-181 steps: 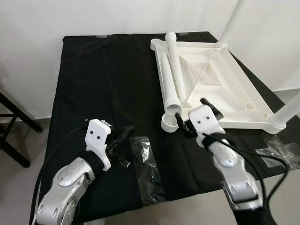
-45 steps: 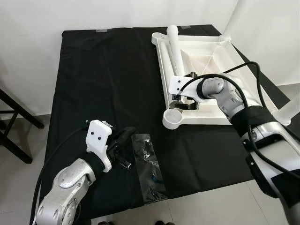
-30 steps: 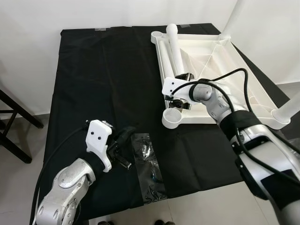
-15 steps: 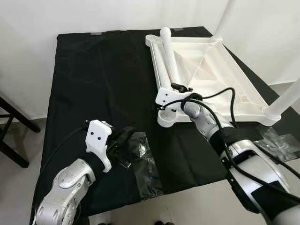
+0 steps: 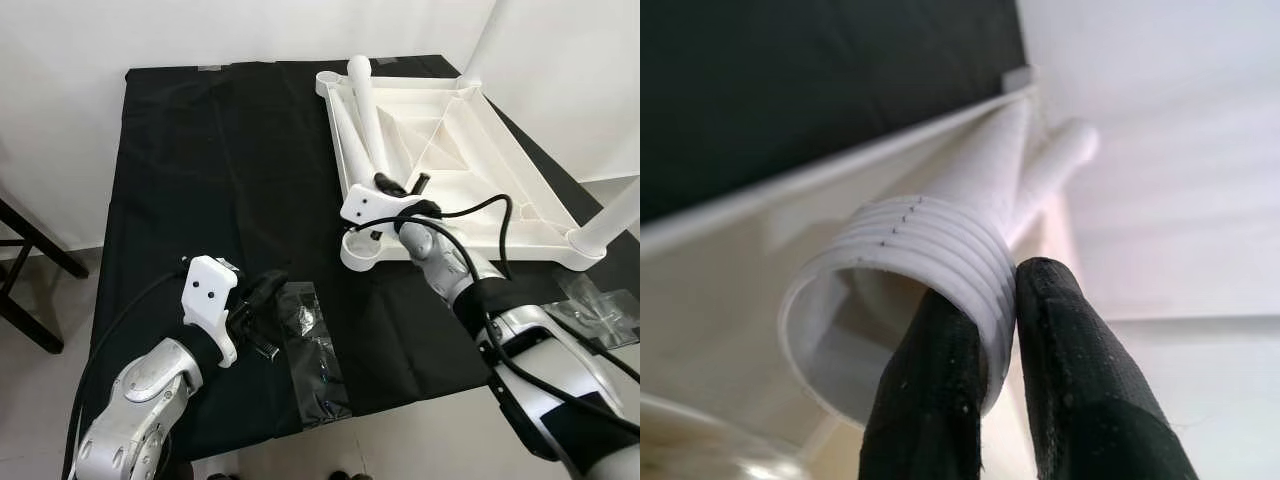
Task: Building children table
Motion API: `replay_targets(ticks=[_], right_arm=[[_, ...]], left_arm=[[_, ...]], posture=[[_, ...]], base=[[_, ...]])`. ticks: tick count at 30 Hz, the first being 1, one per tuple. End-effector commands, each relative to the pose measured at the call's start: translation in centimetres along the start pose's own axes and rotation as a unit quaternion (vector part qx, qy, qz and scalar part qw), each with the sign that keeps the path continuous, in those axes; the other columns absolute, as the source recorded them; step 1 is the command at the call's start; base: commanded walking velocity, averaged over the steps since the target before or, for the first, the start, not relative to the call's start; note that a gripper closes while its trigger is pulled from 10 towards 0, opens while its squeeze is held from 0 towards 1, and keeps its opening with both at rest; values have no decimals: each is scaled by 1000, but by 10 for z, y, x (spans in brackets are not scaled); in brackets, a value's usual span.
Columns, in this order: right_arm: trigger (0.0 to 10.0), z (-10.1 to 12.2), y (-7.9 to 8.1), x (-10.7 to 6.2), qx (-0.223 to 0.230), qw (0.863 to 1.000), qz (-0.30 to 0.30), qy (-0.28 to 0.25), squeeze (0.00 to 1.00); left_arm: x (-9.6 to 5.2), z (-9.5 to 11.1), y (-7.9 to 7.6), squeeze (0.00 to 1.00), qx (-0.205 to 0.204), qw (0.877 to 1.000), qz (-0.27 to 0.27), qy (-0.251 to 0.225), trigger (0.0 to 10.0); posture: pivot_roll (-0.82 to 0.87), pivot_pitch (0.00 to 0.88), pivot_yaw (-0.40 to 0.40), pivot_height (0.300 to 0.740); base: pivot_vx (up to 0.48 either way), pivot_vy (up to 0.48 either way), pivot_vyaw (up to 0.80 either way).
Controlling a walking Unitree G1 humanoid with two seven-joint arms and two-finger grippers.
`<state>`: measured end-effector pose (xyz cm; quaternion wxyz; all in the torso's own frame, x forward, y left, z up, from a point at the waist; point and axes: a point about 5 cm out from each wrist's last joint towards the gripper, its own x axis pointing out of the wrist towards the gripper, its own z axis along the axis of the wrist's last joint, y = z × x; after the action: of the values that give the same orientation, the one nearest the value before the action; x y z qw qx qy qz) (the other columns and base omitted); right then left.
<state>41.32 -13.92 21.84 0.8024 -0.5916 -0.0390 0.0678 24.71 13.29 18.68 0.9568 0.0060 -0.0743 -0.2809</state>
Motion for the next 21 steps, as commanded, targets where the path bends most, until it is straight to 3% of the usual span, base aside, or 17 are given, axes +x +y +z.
replay_targets(ticks=[1,2,4,5,9,11,12,13,14,16,17,21], right_arm=[[0,-10,5,-3,6,1000,-6,9,0],[0,-5,-8,-4,14,999,-51,-12,0],[0,-4,-12,-4,19,997,-66,-19,0],[0,0,-24,-5,30,994,-97,-34,0],[0,3,-32,-7,38,991,-118,-45,0],[0,12,-52,-11,80,979,-166,-84,0],[0,12,-52,-11,80,979,-166,-84,0],[0,20,-65,-15,105,968,-195,-121,0],[0,20,-65,-15,105,968,-195,-121,0],[0,33,-87,-24,180,937,-238,-179,0],[0,33,-87,-24,180,937,-238,-179,0],[0,42,-103,-33,221,912,-269,-219,0]], left_arm=[[-2,-2,-3,0,3,1000,-4,6,10000],[-2,-1,-2,0,5,1000,-2,4,10000],[-3,0,-1,0,5,1000,-2,4,10000],[-3,3,1,0,2,1000,3,-4,10000],[-4,6,3,0,0,1000,6,-9,10000],[-6,14,11,0,-10,999,19,-28,10000],[-6,14,11,0,-10,999,19,-28,10000],[-6,21,17,0,-16,999,28,-43,10000],[-6,21,17,0,-16,999,28,-43,10000],[-4,37,31,0,-33,995,41,-80,10000],[-4,37,31,0,-33,995,41,-80,10000],[1,54,41,0,-50,991,38,-116,10000]], posture=[[110,211,-109,740],[112,208,-109,740],[112,208,-109,740],[113,205,-107,740],[113,205,-107,740],[114,199,-106,740],[114,199,-106,740],[116,197,-104,740],[116,197,-104,740],[113,195,-100,740],[113,195,-100,740],[109,195,-95,740]], base=[[0,0,0],[0,0,0],[0,0,0],[0,0,0],[0,0,0],[0,0,0],[0,0,0],[0,0,0],[0,0,0],[0,0,0],[0,0,0],[0,0,0]])
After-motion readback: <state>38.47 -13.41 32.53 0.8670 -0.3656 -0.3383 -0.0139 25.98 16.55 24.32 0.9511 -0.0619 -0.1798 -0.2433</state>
